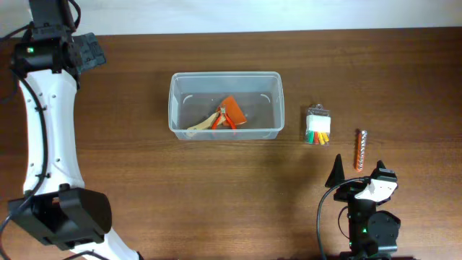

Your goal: Pack container

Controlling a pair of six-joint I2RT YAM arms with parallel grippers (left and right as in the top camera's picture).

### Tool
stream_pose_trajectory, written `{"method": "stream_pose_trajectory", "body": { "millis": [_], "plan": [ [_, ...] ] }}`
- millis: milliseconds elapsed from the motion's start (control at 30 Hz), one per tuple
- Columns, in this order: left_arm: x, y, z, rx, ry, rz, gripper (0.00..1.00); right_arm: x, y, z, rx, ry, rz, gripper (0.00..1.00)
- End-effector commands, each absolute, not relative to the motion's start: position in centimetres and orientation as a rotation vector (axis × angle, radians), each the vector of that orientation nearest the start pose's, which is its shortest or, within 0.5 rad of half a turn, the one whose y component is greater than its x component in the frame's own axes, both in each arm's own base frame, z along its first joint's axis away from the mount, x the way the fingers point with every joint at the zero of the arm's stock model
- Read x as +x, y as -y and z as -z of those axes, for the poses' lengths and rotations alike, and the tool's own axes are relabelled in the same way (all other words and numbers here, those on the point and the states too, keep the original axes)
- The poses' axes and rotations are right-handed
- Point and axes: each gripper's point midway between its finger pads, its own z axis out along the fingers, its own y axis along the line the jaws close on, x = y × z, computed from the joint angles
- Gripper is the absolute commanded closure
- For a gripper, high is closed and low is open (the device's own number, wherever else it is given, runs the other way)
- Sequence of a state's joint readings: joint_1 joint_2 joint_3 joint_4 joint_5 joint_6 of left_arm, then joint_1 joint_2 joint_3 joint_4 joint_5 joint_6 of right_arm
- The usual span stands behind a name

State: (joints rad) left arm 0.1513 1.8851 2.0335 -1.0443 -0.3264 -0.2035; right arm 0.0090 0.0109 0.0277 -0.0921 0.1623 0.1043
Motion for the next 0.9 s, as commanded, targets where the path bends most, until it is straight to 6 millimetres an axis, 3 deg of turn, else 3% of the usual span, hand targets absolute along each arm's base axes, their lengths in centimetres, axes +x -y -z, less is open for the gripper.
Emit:
{"method": "stream_pose_trajectory", "body": {
  "millis": [0, 600, 867],
  "plan": [
    [46.7, -13.0, -28.2, -0.590, -2.349, -0.383, 0.01, 24.3, 2.6, -15.9, 0.201, -1.635, 0.051, 0.01],
    [46.7, -13.0, -28.2, -0.589, -2.350, -0.384, 0.01, 24.3, 2.6, -15.9, 0.201, -1.635, 0.052, 0.01],
    [46.7, -13.0, -28.2, -0.589, -2.350, -0.384, 0.01, 24.4, 2.6, -16.9, 0.200, -1.594, 0.046, 0.01]
  ]
}}
